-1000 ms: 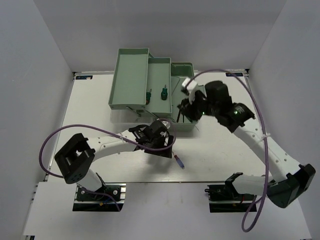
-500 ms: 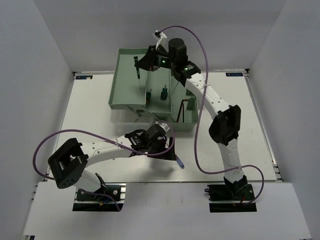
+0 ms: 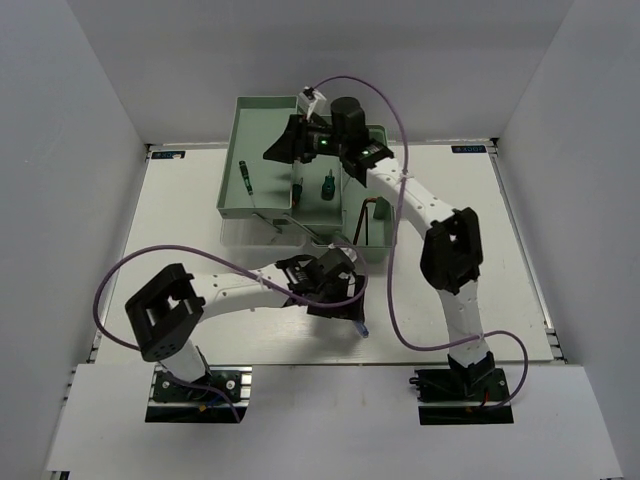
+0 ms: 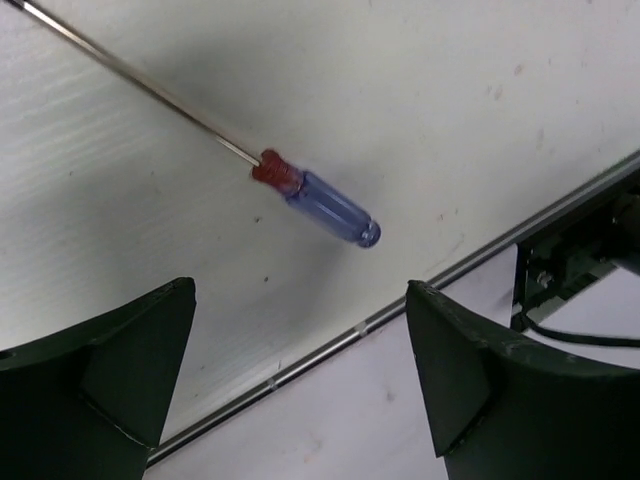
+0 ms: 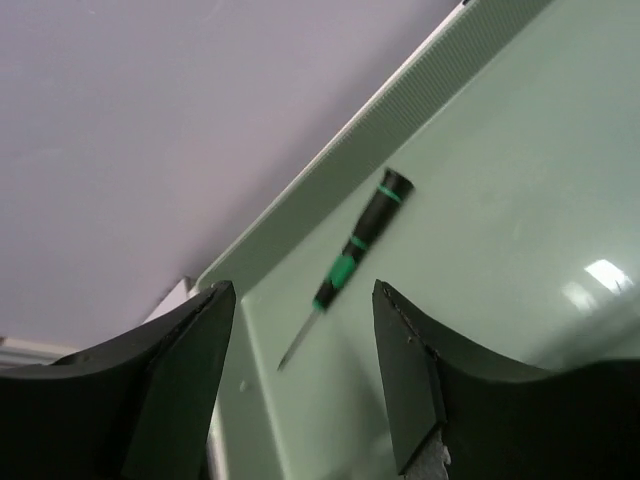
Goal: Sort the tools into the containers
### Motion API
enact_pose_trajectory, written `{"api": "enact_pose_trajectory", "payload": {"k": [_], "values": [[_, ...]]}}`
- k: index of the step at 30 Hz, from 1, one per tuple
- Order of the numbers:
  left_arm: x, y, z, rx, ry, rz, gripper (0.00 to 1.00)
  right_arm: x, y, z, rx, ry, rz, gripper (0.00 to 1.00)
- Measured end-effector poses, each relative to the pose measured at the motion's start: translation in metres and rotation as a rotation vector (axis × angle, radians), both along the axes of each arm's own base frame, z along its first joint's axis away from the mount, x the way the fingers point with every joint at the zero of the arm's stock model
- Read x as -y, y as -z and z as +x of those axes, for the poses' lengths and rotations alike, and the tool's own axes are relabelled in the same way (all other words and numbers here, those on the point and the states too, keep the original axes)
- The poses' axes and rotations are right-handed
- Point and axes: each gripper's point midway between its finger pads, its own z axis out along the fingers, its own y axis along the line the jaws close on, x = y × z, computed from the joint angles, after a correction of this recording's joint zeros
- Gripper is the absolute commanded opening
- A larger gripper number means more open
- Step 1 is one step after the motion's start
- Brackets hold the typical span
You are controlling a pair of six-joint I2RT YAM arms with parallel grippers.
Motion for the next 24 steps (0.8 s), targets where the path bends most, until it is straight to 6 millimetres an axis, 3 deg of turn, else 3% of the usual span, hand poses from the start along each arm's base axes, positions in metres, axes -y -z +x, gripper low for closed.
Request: {"api": "enact_pose_trajectory", "payload": {"k": [3, 9, 12, 14, 17, 20, 24], "values": [[0.005, 0.003, 0.005, 0.005, -0.017, 0.033, 0.96, 0.035, -0.01, -0.009, -0.023, 0.014, 0.006, 0.65], [0.013, 0.013, 0.019, -0.021, -0.069, 0.151, 0.95, 0.138, -0.031, -0.047, -0.014, 0.103, 0.012, 0.65], [0.022, 0.027, 0.024, -0.037, -0.082, 0.198, 0.94, 0.175, -0.03, -0.06, 0.006, 0.148, 0.013, 0.66], [0.02, 0.038, 0.023, -0.052, -0.085, 0.236, 0.93, 0.191, -0.019, -0.069, -0.006, 0.164, 0.003, 0.66], [0.023, 0.038, 0.025, -0.055, -0.101, 0.253, 0.85, 0.209, 0.01, -0.082, -0.059, 0.18, -0.024, 0.66], [0.023, 0.04, 0.028, -0.058, -0.119, 0.276, 0.64, 0.226, 0.036, -0.091, -0.126, 0.202, -0.047, 0.66], [0.018, 0.044, 0.022, -0.072, -0.13, 0.306, 0.48, 0.244, 0.041, -0.09, -0.146, 0.243, -0.044, 0.66]]}}
